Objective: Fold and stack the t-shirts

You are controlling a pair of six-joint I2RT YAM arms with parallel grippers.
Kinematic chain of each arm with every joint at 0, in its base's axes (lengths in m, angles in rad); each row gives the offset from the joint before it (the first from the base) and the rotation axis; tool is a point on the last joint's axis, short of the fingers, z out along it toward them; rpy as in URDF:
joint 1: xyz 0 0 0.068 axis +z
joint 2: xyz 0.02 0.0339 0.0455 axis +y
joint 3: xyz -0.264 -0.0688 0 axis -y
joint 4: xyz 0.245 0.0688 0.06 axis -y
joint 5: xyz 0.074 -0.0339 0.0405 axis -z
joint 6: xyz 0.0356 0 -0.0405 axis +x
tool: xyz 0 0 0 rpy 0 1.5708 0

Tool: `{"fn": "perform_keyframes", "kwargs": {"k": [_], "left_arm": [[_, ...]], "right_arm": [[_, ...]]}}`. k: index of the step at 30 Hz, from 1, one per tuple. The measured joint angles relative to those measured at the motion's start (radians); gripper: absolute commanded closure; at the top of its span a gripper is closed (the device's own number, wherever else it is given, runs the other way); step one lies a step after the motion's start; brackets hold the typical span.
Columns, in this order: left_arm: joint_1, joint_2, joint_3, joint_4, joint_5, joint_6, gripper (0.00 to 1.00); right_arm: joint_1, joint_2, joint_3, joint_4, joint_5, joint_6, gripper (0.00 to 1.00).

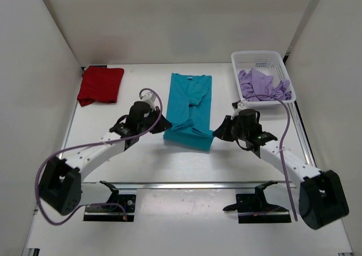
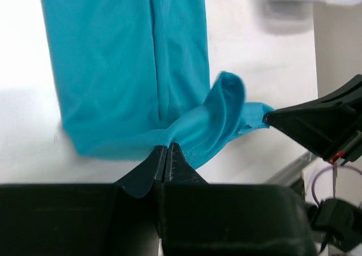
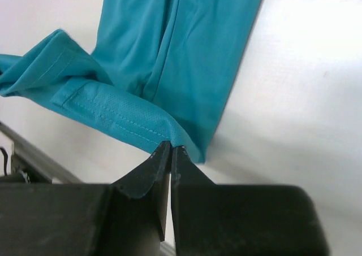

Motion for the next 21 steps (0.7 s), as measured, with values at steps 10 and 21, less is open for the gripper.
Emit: {"fn": "perform_keyframes", "kwargs": {"k": [10, 21], "left_arm": [[0.138, 0.478, 0.335, -0.005, 0.029, 0.087, 0.98], [0.204, 0.693, 0.465, 0.035, 0.055, 0.092, 0.80]], "right_arm": [[-0.151, 0.444, 0.295, 0.124, -0.092, -0.047, 1.00], [-0.210, 0.803, 0.579, 0.148, -0.160, -0.075, 1.00]]}}
